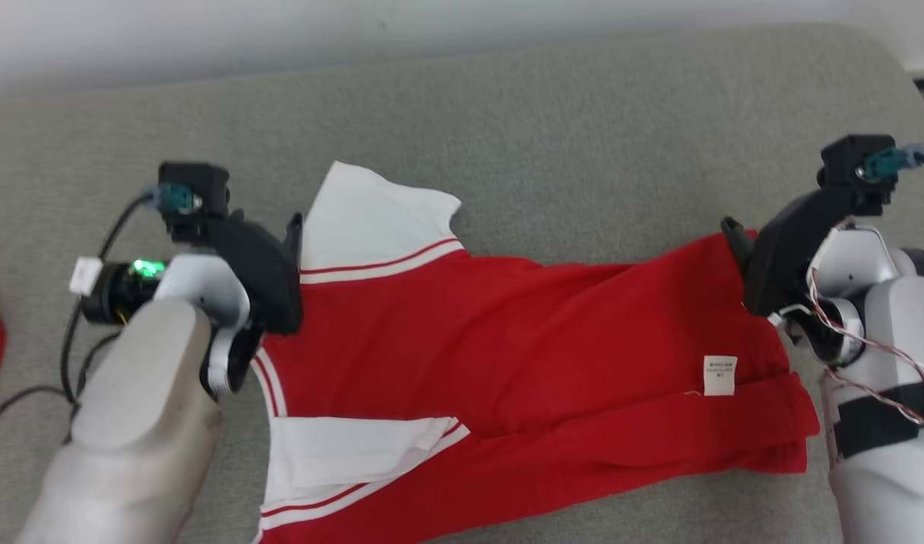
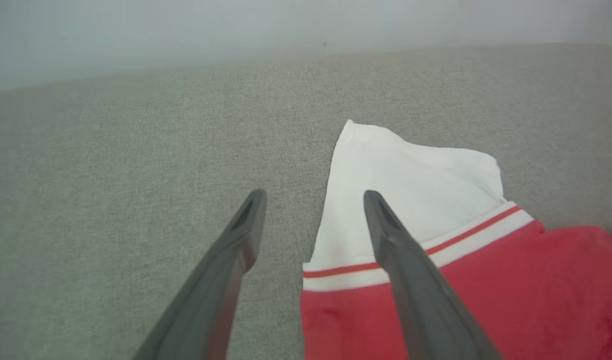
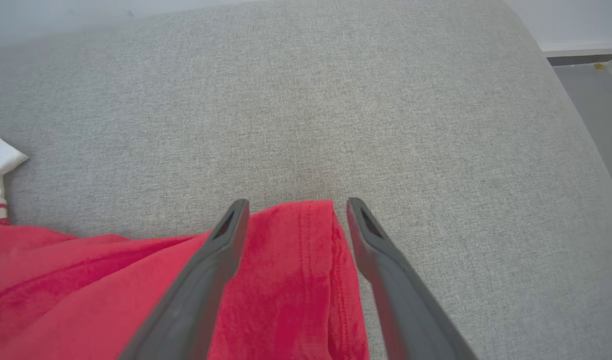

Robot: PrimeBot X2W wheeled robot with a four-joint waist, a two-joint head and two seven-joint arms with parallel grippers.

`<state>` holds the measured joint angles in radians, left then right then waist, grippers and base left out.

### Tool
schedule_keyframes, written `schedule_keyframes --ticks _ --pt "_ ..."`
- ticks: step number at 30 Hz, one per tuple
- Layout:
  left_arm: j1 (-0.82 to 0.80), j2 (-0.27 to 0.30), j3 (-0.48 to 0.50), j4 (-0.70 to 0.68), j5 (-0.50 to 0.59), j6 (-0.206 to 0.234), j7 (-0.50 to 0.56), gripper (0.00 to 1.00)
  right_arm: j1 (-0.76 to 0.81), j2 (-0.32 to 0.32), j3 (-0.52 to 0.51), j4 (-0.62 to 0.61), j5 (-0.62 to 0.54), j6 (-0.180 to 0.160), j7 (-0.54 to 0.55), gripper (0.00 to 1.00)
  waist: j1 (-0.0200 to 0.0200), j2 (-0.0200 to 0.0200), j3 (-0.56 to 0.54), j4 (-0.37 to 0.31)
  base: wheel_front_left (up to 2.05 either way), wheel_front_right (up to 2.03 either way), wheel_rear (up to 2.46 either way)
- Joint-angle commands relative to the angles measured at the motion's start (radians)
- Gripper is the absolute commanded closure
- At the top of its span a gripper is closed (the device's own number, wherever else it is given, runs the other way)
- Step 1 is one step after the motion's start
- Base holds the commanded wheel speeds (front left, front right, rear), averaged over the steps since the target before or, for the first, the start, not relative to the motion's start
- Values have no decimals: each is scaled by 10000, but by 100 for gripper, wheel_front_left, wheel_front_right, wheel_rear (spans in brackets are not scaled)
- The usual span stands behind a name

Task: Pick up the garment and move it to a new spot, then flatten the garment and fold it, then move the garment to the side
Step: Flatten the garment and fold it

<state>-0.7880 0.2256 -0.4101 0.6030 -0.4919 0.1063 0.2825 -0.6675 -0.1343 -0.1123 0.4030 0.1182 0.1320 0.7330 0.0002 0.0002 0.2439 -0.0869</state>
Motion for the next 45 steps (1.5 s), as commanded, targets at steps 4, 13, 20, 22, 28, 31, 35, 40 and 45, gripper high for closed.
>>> schedule_keyframes --ticks 4,13,20,22,28,31,35,40,45 --pt "-1072 120 -24 639 83 -223 188 0 -831 168 435 471 191 -28 -267 0 -2 -2 1174 -780 0 0 0" --pt "-2113 287 31 1440 1 -513 218 0 -1681 464 1097 1039 560 -28 -1094 0 -2 -2 1871 -1243 0 0 0" --pt "-2469 403 -235 2136 270 -424 322 0 -1970 439 1482 1372 742 -28 -1401 0 -2 -2 2132 -1334 0 0 0" --pt "-2459 489 -307 2323 341 -451 344 0 -2013 425 1630 1341 820 -28 -1406 0 -2 -2 2199 -1379 0 0 0" --pt "-2388 849 -437 2509 48 -1123 1086 100 -1937 -82 2203 665 1510 -28 -889 0 -2 -2 2223 -1564 0 0 0" --pt "-2521 1007 -311 2224 -131 -1191 1250 100 -1806 -452 2401 258 1712 -28 -565 0 -2 -2 2291 -1614 0 0 0" --pt "-2539 1164 -276 1838 -242 -1192 1454 100 -1556 -822 2536 -61 1755 -28 -290 0 -2 -2 2360 -1644 0 0 0" --pt "-2410 1302 -346 1381 -209 -1120 1605 100 -1252 -924 2446 -402 1781 -28 -216 0 -2 -2 2444 -1614 0 0 0" --pt "-2205 1379 -336 985 -326 -1040 1734 100 -899 -983 2280 -895 1894 -28 -16 0 -2 -2 2470 -1601 0 0 0"
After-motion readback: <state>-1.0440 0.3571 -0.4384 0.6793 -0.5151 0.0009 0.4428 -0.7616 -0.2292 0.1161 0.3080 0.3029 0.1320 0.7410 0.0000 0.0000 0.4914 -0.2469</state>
